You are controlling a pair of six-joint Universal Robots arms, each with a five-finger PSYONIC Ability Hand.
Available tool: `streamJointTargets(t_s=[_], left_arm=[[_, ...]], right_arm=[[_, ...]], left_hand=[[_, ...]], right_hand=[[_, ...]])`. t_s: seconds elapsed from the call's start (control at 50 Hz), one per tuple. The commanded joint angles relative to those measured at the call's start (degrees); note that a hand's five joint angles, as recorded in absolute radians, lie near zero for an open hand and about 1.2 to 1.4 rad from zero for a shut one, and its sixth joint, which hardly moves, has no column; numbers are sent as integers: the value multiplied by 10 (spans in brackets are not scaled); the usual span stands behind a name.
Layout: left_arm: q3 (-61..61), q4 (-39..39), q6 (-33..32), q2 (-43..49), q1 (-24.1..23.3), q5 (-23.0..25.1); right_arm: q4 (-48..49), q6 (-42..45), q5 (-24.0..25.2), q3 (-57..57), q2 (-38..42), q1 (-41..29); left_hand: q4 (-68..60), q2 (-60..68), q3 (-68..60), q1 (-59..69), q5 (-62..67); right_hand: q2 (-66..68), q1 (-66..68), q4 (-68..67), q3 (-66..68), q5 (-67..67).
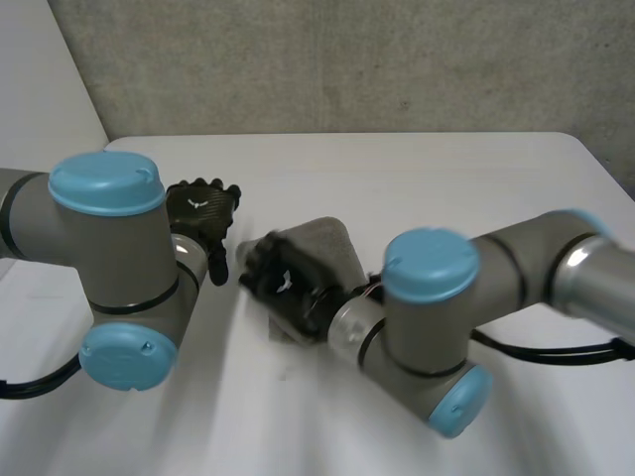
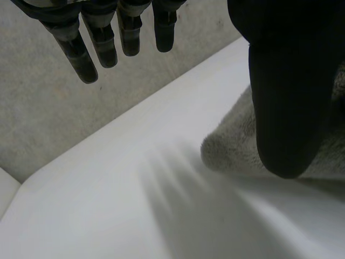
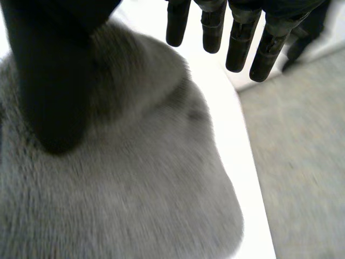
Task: Fold the towel.
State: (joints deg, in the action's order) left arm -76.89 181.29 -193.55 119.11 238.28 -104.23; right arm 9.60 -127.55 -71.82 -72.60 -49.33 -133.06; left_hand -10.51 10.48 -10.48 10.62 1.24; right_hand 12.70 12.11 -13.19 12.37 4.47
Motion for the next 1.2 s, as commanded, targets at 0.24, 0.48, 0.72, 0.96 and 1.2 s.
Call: streamJointTargets(t_s=[0.24, 0.48, 0.72, 0.96, 1.2], left_arm=[[42, 1, 4, 0, -7, 44], [32, -1, 71, 9, -9, 82], [31, -4, 140, 42, -28, 109], [6, -9, 118, 82, -22, 107], [5, -11, 68, 37, -21, 104]], right_arm=[[-23, -369, -19, -96, -141, 122], [-41, -436, -24, -44, -105, 152], [-128, -465, -1, 74, 0, 144], [-169, -445, -10, 136, 73, 144], [-172, -444, -11, 132, 8, 144]], left_hand=[[-9, 9, -9, 8, 2], [-10, 11, -11, 9, 3], [-14, 14, -14, 13, 7], [-9, 9, -9, 8, 2], [-4, 4, -4, 3, -3]], right_hand=[[-27, -21, 32, -24, -45], [-27, -21, 32, -24, -45], [-27, -21, 32, -24, -45], [-27, -21, 32, -24, -45], [-27, -21, 32, -24, -45]])
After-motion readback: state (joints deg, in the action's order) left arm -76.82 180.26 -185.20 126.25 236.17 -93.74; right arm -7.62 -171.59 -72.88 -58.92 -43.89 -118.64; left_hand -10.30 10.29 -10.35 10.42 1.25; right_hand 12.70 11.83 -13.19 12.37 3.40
